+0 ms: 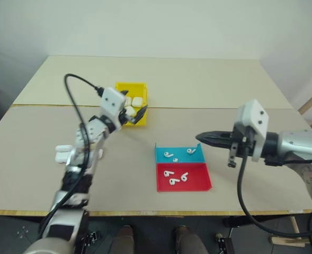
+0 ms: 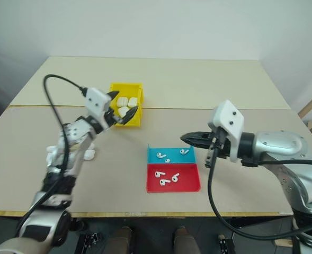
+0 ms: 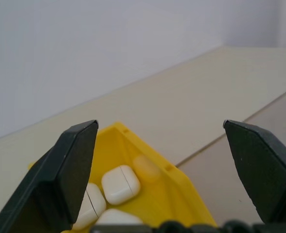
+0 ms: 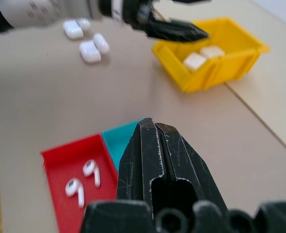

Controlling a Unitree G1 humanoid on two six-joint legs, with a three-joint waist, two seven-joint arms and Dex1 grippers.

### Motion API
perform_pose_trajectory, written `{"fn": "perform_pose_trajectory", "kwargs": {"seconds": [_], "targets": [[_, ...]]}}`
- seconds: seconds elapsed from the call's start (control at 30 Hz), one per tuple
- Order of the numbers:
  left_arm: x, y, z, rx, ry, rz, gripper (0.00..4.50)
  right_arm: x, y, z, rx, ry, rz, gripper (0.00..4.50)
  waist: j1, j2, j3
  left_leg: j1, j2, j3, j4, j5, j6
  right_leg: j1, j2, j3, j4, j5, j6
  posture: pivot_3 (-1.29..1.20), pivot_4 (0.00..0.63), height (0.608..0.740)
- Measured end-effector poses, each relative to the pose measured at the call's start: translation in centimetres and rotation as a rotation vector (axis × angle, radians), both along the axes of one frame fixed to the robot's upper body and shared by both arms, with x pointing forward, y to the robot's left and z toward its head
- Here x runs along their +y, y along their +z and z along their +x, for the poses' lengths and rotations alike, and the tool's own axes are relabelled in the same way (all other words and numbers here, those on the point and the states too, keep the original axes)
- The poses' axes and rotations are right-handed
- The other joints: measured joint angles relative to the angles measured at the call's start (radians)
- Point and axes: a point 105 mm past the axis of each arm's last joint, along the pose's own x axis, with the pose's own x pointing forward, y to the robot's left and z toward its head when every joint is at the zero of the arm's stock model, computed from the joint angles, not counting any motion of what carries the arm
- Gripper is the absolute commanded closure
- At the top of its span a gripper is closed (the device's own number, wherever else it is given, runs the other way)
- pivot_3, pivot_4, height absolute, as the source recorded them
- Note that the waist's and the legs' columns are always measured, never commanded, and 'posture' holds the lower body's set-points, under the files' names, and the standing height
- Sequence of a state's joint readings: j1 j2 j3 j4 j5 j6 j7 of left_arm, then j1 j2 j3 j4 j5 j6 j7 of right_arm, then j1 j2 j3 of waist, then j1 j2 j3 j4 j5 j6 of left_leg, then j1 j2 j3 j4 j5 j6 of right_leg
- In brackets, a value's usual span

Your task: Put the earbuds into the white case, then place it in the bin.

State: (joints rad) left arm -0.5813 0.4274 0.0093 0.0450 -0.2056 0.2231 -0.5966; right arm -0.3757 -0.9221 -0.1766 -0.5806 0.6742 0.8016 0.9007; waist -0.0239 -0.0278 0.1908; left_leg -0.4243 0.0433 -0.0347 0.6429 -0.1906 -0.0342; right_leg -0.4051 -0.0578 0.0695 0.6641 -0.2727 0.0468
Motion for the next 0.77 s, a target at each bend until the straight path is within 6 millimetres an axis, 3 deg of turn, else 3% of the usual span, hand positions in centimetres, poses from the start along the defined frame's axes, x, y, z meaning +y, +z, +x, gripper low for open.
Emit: {"fn": "perform_pose_trajectory", "kwargs": {"seconds": [0.13,0.37,0.53,0.77], "targets": [[1.5,-1.0,-5.6,0.068,-0.153,0.060,0.02,-2.2,-1.2,-1.1,-0.014,0.020,-0.115,4.50,0.001,0.000,0.000,0.003,0.001,0.001,0.001,0.000,-0.001,0.003,0.000,0.000,-0.001,0.000,0.000,0.00,0.150,0.740],[5.9,-0.9,-11.1,0.157,-0.215,0.082,0.02,-7.1,-3.1,-1.3,-0.042,0.004,-0.300,4.50,0.004,0.000,0.000,0.007,0.002,0.004,0.001,0.001,-0.001,0.005,0.000,0.002,-0.001,-0.002,0.003,0.00,0.150,0.740],[7.2,-0.9,-13.4,0.183,-0.258,0.095,0.02,-9.2,-3.0,-1.1,-0.057,-0.019,-0.359,4.50,0.004,0.000,0.000,0.010,0.003,0.005,0.001,0.001,-0.001,0.009,0.001,0.003,-0.002,-0.003,0.003,0.00,0.150,0.740],[7.3,-0.3,-13.9,0.166,-0.257,0.101,0.02,-9.8,-3.4,-1.2,-0.049,-0.023,-0.378,4.50,0.006,0.000,0.000,0.010,0.003,0.006,0.001,0.001,-0.001,0.010,0.001,0.003,-0.003,-0.004,0.005,0.00,0.150,0.740]]}}
